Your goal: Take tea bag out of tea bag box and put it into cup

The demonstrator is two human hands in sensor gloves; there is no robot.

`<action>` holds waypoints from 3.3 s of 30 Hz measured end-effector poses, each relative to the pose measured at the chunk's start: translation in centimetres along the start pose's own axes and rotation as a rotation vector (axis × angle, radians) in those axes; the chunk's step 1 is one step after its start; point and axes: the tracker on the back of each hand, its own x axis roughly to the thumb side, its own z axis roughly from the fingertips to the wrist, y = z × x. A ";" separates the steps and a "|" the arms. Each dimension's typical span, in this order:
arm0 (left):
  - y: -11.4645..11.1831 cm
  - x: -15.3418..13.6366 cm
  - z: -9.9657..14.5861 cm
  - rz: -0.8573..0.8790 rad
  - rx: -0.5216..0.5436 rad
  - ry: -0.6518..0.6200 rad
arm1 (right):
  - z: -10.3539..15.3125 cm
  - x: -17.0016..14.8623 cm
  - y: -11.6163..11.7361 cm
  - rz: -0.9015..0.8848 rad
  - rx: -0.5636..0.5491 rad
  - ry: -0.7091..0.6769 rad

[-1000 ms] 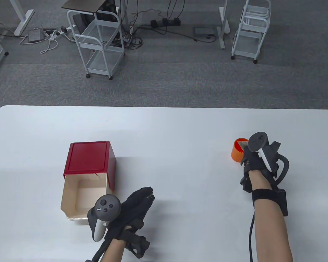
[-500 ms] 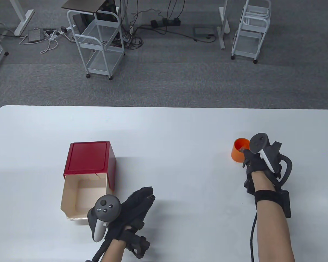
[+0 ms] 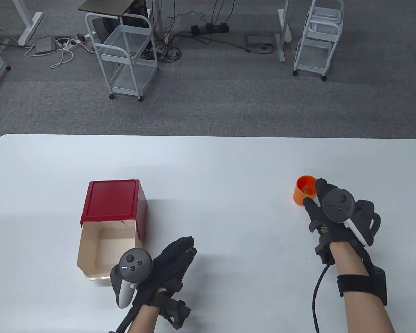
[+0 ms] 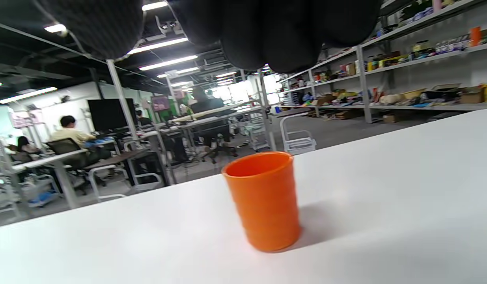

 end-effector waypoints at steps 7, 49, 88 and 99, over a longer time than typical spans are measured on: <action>-0.1 0.0 0.1 0.008 -0.002 -0.016 | 5.5 0.9 -0.6 -0.200 0.037 -0.091; 4.5 5.3 2.1 -0.369 0.171 -0.181 | 12.4 -1.6 5.1 -0.428 0.121 -0.107; 7.4 -5.2 3.3 -1.340 -0.089 0.241 | 12.5 -1.5 5.2 -0.386 0.121 -0.137; 7.1 -5.6 2.8 -1.378 -0.055 0.201 | 12.4 -1.4 5.3 -0.381 0.130 -0.135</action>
